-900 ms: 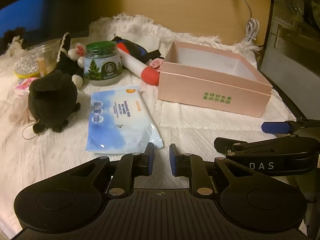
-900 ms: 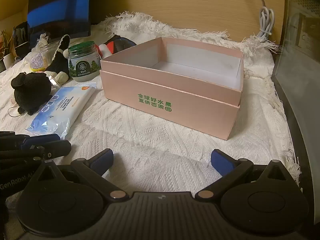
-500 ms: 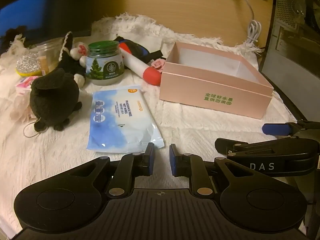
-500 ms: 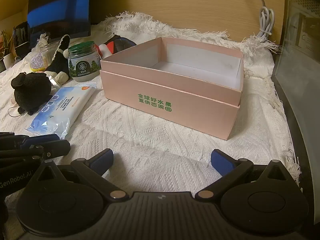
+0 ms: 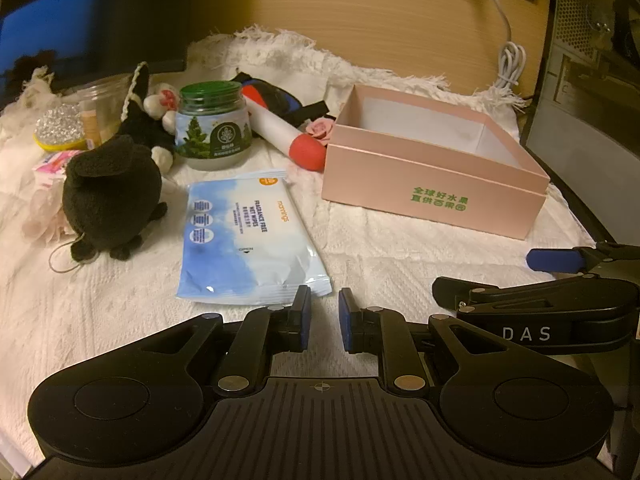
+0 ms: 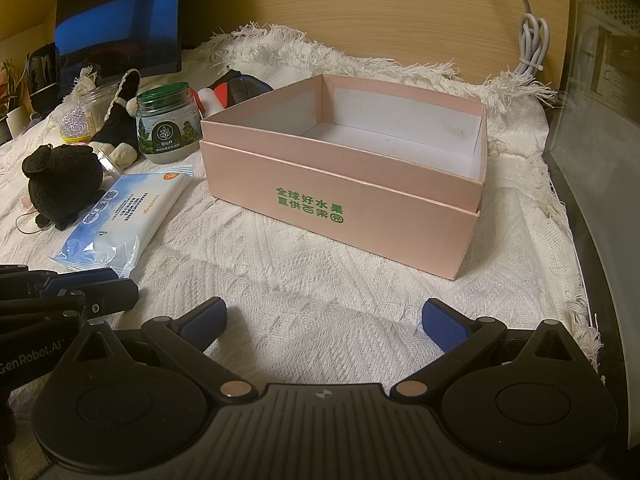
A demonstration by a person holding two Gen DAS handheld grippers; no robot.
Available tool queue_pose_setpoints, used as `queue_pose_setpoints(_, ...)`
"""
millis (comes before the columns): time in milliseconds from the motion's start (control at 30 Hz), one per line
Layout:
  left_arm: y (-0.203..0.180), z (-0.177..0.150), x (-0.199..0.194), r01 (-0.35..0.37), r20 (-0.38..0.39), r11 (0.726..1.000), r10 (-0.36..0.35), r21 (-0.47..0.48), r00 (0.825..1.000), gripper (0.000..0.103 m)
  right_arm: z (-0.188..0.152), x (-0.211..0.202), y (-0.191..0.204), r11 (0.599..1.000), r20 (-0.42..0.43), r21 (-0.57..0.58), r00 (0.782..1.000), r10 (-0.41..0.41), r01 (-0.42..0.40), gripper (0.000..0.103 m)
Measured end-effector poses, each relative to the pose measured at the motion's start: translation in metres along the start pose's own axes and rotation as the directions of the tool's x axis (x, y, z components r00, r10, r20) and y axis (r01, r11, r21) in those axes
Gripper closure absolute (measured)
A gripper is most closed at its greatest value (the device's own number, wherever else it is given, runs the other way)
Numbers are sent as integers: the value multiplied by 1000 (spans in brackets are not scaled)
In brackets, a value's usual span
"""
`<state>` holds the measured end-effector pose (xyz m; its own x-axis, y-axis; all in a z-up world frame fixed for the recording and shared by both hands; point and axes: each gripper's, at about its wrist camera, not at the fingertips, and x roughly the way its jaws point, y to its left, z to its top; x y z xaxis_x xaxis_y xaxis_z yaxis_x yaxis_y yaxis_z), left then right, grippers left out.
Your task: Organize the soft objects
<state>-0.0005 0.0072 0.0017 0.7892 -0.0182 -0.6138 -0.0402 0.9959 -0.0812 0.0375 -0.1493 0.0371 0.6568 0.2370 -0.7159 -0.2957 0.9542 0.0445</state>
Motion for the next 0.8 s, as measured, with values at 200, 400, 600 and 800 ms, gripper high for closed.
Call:
queue_pose_setpoints(200,1,0,0,-1,0,1000,1,0,1000,83,0,0,0,1000,0,0,1000,0,0,0)
queue_pose_setpoints(400,2,0,1,-2,1,1000,2,-1,1000,83,0,0,0,1000,0,0,1000,0,0,0)
queue_pose_setpoints(600,2,0,1,-1,1,1000,1,0,1000,83,0,0,0,1000,0,0,1000,0,0,0)
queue_pose_setpoints(800,2,-1,1,0,2,1000,0,-1,1000,83,0,0,0,1000,0,0,1000,0,0,0)
